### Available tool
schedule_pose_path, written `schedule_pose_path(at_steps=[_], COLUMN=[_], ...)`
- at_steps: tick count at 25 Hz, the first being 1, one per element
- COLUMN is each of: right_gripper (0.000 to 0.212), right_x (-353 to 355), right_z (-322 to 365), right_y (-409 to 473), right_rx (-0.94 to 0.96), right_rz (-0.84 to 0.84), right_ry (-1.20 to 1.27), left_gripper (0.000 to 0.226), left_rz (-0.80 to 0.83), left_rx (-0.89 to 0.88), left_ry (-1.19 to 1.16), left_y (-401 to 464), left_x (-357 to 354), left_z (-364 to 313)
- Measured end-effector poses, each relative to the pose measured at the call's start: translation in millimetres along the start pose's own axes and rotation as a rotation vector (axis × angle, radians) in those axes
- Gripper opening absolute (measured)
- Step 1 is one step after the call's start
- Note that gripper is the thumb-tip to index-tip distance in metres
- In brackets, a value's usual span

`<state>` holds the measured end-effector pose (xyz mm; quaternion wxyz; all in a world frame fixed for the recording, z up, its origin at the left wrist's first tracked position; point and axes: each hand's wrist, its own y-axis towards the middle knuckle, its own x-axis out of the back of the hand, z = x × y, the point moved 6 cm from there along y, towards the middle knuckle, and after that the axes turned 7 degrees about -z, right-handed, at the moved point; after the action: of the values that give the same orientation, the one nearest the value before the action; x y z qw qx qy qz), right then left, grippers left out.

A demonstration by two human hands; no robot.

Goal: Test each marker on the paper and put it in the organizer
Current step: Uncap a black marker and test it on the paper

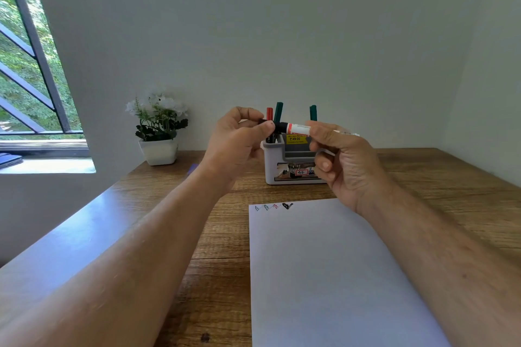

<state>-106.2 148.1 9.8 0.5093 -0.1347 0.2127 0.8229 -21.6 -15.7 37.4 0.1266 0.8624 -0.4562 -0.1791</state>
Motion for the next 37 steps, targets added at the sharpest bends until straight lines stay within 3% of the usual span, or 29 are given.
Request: schedule_pose_path(at_steps=[4,10,14,22,31,37], right_gripper=[0.02,0.022,0.019,0.014,0.008,0.007], right_x=[-4,-12,-15,-21,-17,-13], right_z=[4,20,15,10,6,0], right_y=[-5,-19,-20,-18,-19,-15], right_rx=[0.091,0.57,0.648,0.657,0.519,0.425], right_rz=[0.011,-0.06,-0.054,-0.082,-0.111,-0.132], right_ry=[-0.178,-0.766,-0.841,-0.835,-0.73,-0.681], left_gripper=[0.009,0.005,0.007,0.012,0.015,0.042], left_rz=[-0.061,-0.129,-0.141,-0.162,-0.147,-0.085], left_rx=[0.066,0.092,0.128,0.176,0.164,0.1], left_ry=[-0.147,-0.217,-0.226,-0.292,-0.286,-0.307], left_y=[5,9,9,9,6,-1], left_x=[7,16,17,14,9,-3], left_z=[6,13,20,24,27,28])
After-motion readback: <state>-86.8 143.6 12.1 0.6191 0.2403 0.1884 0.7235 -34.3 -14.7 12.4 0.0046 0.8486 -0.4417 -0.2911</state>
